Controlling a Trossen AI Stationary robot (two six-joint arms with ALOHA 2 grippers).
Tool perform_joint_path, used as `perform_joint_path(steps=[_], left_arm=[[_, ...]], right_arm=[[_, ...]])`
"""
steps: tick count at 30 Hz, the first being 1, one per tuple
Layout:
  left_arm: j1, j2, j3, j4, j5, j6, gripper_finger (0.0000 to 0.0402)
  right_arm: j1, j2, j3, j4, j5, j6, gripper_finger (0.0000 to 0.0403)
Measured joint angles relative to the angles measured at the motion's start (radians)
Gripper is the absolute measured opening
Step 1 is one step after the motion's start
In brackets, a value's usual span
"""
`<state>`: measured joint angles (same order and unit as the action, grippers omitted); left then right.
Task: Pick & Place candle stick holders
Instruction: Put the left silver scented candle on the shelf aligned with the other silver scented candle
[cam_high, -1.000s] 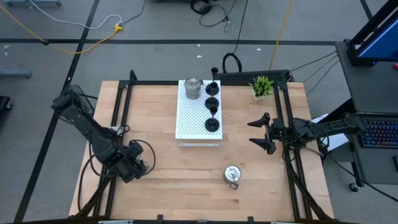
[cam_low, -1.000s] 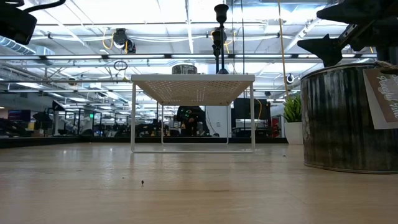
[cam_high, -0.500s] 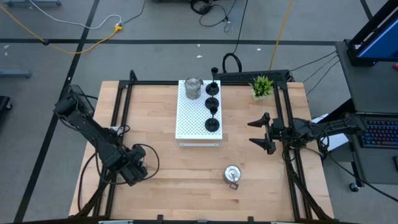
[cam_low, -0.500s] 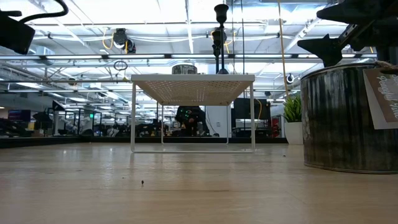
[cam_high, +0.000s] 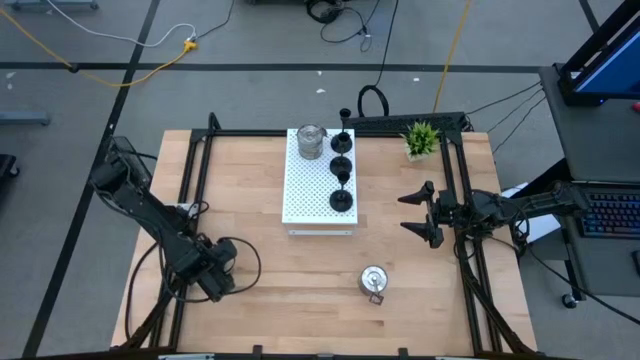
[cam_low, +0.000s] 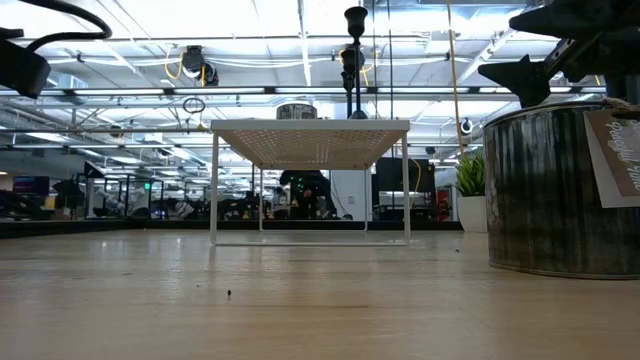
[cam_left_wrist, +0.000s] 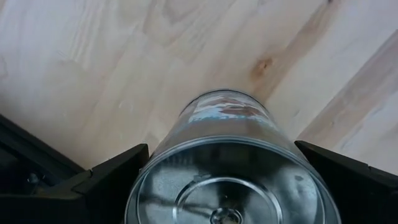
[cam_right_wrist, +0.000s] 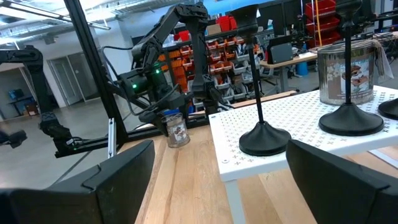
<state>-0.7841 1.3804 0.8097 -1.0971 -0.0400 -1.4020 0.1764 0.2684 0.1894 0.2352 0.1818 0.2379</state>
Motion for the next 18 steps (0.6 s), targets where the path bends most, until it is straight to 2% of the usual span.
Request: perform_joint_path(steps=[10,18], left_arm=[[0.000,0.000,0.000,-0.004,0.007,0.048,0.0400],[0.000,0.000,0.000,-0.006,0.002,0.031,0.0400]], right_arm=[[0.000,0.000,0.000,0.000,0.000,0.000,0.0359],[0.000,0.000,0.000,0.000,0.000,0.000,0.0357]])
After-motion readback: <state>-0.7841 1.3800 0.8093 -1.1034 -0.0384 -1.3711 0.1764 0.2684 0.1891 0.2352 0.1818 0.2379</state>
